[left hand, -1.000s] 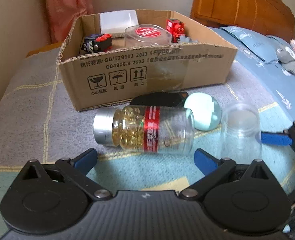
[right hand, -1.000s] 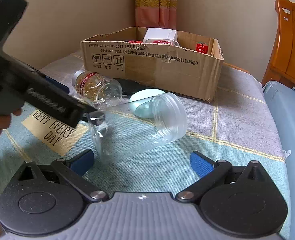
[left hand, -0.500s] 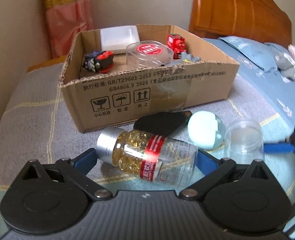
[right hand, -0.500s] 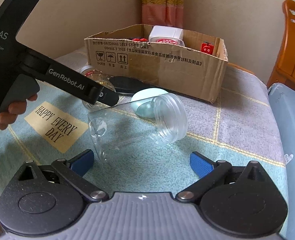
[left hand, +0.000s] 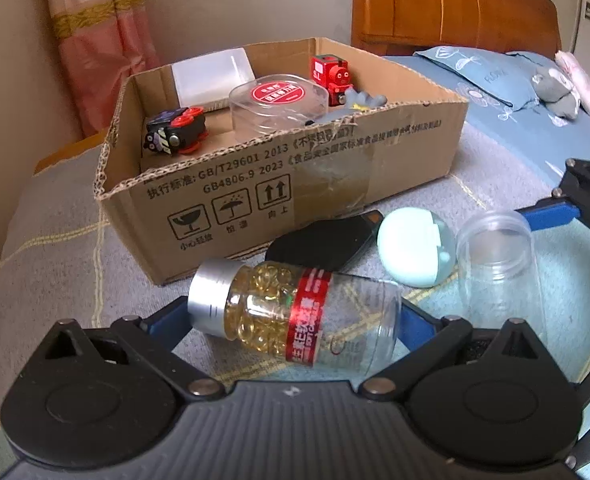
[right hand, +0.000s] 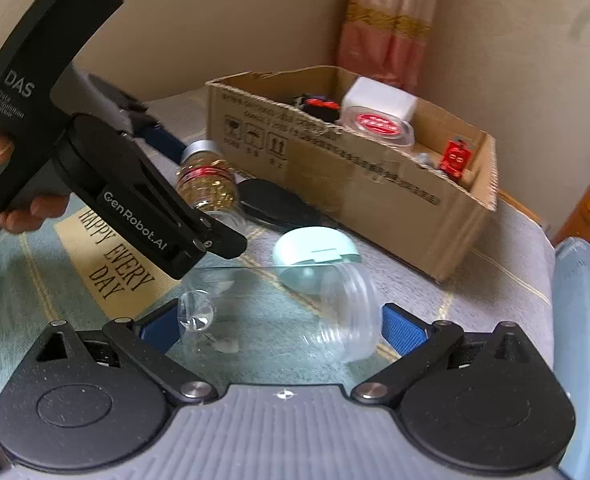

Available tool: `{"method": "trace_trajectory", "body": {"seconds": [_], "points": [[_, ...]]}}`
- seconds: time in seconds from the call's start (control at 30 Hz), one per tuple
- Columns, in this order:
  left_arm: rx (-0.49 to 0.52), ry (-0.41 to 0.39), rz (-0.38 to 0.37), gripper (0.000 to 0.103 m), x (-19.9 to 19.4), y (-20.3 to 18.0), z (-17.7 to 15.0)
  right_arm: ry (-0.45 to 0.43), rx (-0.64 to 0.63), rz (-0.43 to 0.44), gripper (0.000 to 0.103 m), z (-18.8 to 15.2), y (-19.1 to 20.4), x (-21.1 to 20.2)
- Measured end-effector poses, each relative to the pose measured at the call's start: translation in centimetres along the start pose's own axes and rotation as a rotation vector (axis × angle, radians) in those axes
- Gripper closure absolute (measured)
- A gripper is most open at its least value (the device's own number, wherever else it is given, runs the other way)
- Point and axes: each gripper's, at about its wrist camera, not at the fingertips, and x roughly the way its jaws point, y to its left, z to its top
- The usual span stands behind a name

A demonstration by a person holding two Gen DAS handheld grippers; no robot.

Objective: Organize rigid objects
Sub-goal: 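Close the right gripper on the clear empty jar while the left gripper holds the capsule bottle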

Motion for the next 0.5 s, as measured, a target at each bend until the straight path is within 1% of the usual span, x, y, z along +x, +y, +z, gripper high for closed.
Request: {"method": "trace_trajectory", "body": {"seconds": [0.13,0.17,0.2,0.3,0.4,0.5], "points": [[0.047,-0.008,0.006,0.002,-0.11,-0.34,0.02,0.004,-0.020,0.019,0.002,0.24,0.12,0.17],[0.049,-0.008,0.002,0.004,-0.14,-0.31,0.04,0.007,-0.019,0.023,0.003,0.32,0.12,0.20],[0.051,-0.007,-0.001,0.004,-0.18,-0.31,0.06,0.010,-0.017,0.022,0.005,0.37,0.11,0.21],[0.063,0.000,0.002,0.004,-0.19,-0.35,0.11,0.021,-0.018,0.025,0.006,0.52,0.01,0.10],[0.059,0.013,0.005,0.004,-0.26,-0.26,0.21,0.025,-0.006,0.027,0.008,0.49,-0.13,-0.16],[0.045,0.026,-0.010,0.004,-0.73,-0.05,0.32,0.030,0.012,0.021,0.009,0.62,-0.46,-0.57]]}}
